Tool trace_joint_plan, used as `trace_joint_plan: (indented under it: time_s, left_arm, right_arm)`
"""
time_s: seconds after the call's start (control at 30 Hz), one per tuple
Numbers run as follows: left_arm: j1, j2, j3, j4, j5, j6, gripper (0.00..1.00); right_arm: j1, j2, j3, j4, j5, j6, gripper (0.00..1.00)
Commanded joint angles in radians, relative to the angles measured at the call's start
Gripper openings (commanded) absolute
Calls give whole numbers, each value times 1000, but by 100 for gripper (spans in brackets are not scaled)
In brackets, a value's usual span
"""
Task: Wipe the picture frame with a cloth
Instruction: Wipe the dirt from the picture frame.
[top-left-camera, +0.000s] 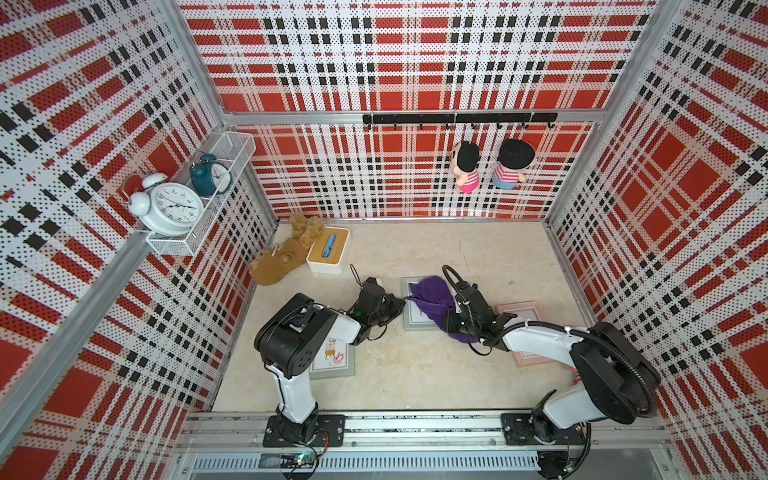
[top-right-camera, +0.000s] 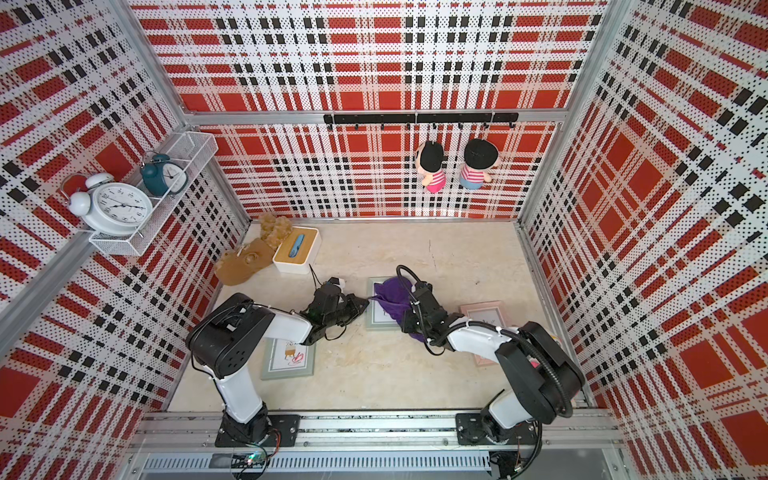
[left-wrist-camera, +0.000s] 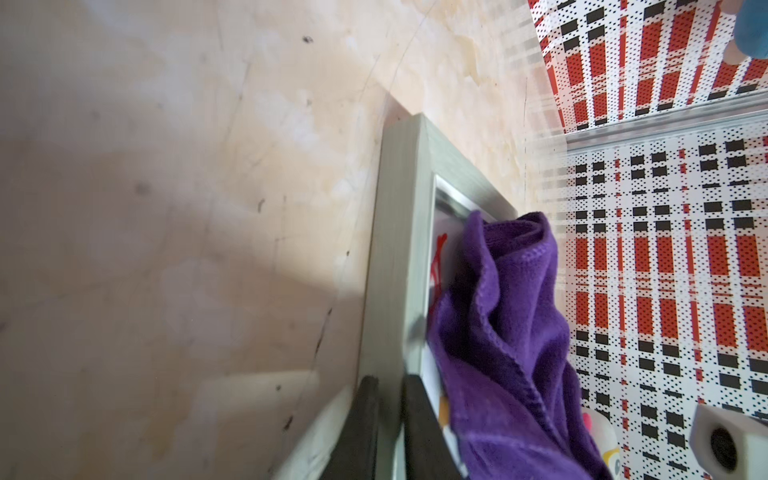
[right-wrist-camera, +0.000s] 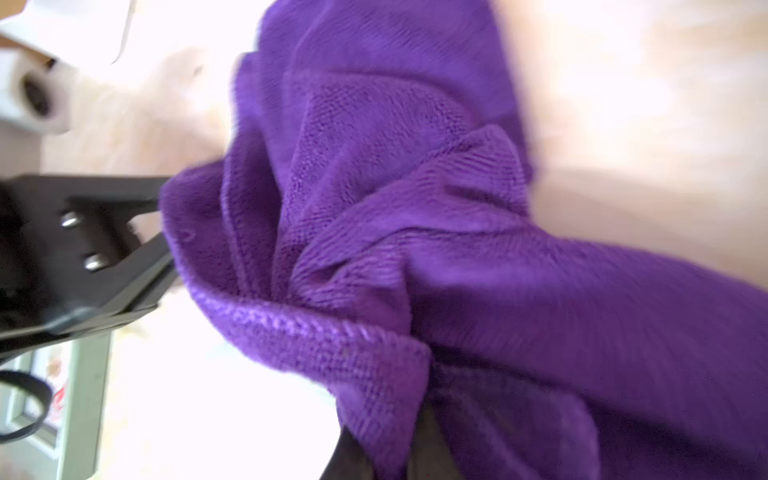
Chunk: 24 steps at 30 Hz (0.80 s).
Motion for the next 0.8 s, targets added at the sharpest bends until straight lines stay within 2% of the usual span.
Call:
trace_joint_plan:
  time_s: [0.0,0.1,0.23,0.3,0.4,0.5,0.77]
  left_arm:
    - [-5,89,-53,-301,-57,13,14]
    - [4,80,-62,-301,-70,12,15]
    - [2,82,-60,-300,-67,11,14]
    - [0,84,-62,-299,-69,8,14]
    - [1,88,-64,-302,-70,6,14]
    - [0,93,-60,-301,-67,9,14]
    - [5,52,-8,-328,-8,29,14]
  right_arm:
    - [69,51,37,-113,22,-11,0]
    - [208,141,156,-108,59,11,0]
    - [240,222,171,-15,-6,84,0]
    - [228,200,136,-19,14,85,0]
    - [138,115,44,-67,42,47,0]
    - [62,25,-8,-156,157,-34,0]
    - [33,-62,127,-298,330,-125,0]
